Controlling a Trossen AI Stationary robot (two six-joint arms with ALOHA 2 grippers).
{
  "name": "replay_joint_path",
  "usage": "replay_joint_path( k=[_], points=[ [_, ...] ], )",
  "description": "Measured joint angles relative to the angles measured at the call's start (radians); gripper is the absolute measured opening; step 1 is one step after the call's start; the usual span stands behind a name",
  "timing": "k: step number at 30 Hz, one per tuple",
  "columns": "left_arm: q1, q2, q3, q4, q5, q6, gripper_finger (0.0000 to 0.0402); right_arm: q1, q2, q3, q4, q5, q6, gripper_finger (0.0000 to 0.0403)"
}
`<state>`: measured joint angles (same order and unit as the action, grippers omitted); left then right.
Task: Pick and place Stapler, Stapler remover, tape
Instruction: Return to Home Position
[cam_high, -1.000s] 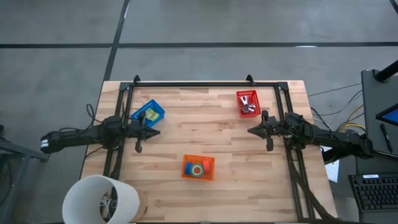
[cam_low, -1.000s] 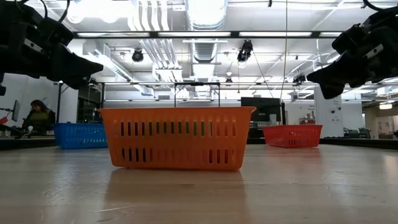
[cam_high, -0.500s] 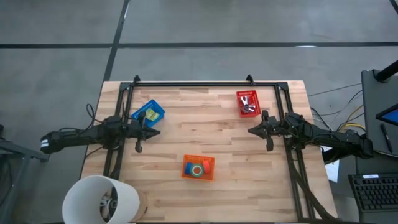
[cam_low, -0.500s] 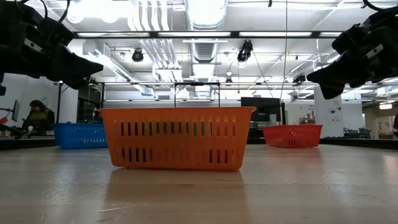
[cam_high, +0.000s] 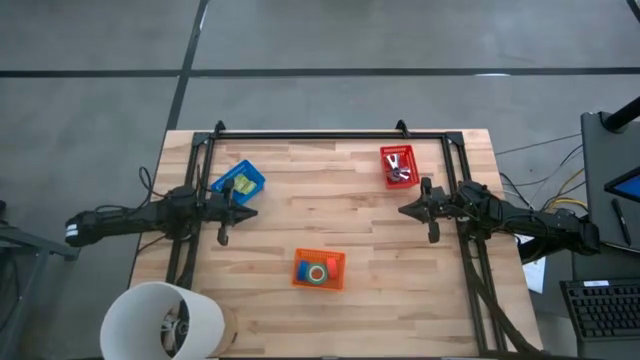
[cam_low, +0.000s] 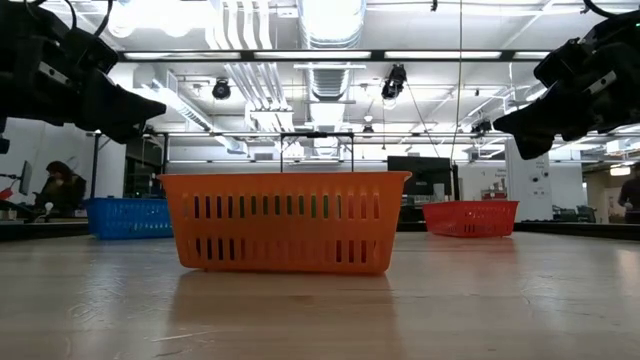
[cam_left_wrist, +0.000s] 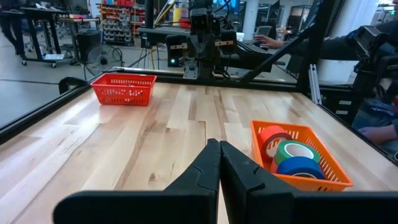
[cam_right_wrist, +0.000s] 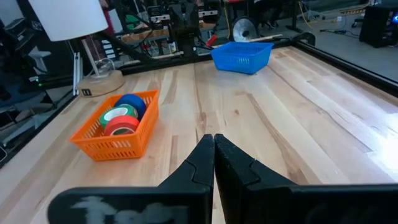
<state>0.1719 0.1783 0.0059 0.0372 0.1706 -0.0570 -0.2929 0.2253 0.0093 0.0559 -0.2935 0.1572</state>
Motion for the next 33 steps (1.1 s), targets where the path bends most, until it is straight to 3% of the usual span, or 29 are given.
replay_joint_path(
  k=[33],
  points=[
    [0.000, 0.000, 0.000, 0.000, 0.000, 0.000, 0.0010, 0.000, 0.000, 0.000, 0.000, 0.000, 0.000, 0.0008]
  ],
)
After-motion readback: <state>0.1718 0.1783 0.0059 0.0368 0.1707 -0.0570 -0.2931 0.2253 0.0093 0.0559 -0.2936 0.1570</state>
